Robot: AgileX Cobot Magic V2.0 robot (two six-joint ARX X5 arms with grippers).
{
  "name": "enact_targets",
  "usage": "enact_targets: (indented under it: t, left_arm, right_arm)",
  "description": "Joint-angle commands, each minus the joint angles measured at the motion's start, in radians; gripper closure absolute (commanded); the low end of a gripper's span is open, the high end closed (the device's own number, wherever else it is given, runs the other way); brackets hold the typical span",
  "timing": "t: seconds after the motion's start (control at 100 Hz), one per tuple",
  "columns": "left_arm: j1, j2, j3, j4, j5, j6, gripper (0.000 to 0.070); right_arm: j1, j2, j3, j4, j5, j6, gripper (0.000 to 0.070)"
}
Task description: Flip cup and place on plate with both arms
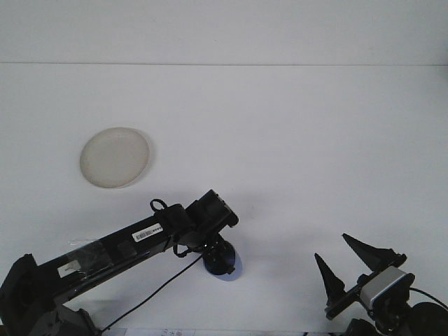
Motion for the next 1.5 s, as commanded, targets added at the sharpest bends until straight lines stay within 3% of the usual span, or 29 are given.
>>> enact_targets:
  t: [0.0, 0.14, 0.3, 0.54, 0.97, 1.49]
  left_arm:
    - [-0.011, 0.010, 0.026, -0.003, -0.004, 0.008, 0.0691]
    - [-0.006, -0.033, 0.029, -0.006, -0.035, 0.010, 0.0691]
    - [0.039, -0.126, 0.091, -0.101, -0.157, 0.063, 0.0692]
    - [0.266, -0.221, 0.303, -0.240, -0.312, 0.124, 0.0693]
    - [0.816, -0.031, 0.445, -0.238, -0.316, 0.133, 0.0692]
    - [0.928, 0.265, 0.447, -0.097, -0.316, 0.128, 0.0692]
  right_arm:
    - [0.009, 0.003, 0.007, 0.008, 0.005, 0.006, 0.0211]
    - [0.009, 0.003, 0.007, 0.008, 0.004, 0.007, 0.0211]
    - [0.009, 0.003, 0.007, 0.008, 0.005, 0.008, 0.0211]
    - [0.009, 0.003, 0.007, 0.016, 0.004, 0.011, 0.0211]
    - [0.009, 0.003, 0.007, 0.015, 0.003, 0.022, 0.0211]
    - [0.009, 0.003, 0.007, 0.015, 0.004, 0.041, 0.0211]
